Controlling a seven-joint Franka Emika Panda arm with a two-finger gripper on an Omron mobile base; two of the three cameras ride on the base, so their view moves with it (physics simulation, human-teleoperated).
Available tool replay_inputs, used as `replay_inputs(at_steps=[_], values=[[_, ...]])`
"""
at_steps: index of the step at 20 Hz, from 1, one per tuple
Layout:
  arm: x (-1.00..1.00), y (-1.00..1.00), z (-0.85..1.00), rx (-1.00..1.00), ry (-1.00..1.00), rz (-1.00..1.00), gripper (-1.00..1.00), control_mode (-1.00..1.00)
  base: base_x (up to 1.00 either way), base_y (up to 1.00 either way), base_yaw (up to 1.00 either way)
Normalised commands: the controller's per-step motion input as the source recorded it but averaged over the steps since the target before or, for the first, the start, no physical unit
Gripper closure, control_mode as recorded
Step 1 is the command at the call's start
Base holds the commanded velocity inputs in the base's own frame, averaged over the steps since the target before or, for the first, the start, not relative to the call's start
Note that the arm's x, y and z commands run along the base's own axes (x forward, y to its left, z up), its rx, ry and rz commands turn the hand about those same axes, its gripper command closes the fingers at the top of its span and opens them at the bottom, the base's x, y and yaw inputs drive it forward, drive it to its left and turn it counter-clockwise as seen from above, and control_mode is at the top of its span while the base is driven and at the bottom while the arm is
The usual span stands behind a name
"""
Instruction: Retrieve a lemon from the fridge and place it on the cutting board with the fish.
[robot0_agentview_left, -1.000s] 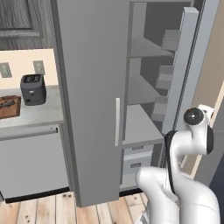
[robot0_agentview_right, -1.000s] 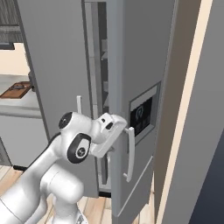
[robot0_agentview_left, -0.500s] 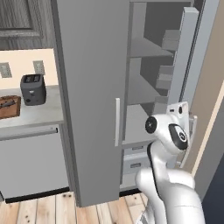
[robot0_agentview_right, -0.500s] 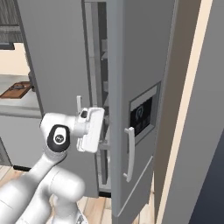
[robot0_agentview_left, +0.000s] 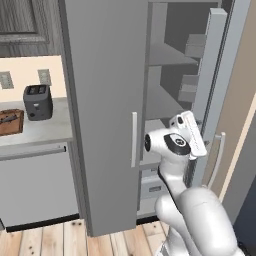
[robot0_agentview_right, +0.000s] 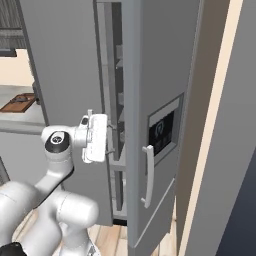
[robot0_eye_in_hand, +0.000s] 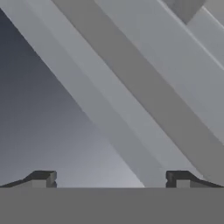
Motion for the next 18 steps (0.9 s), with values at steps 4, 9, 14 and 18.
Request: replay_inputs(at_steps=[4,9,14,18], values=[[0.28,-0.01,0.05,0.07,0.13,-0.1,-1.0,-1.0,0.0,0.0,0.0],[0.54,0.09,0.06,0.09,0.13,-0.13,-1.0,-1.0,0.0,0.0,0.0],[0.34,-0.01,0.0,0.0,0.02,0.0,-1.0,-1.0,0.0,0.0,0.0],[0.05,-0.31,0.0,0.0,0.0,0.0,-1.0,-1.0,0.0,0.0,0.0]])
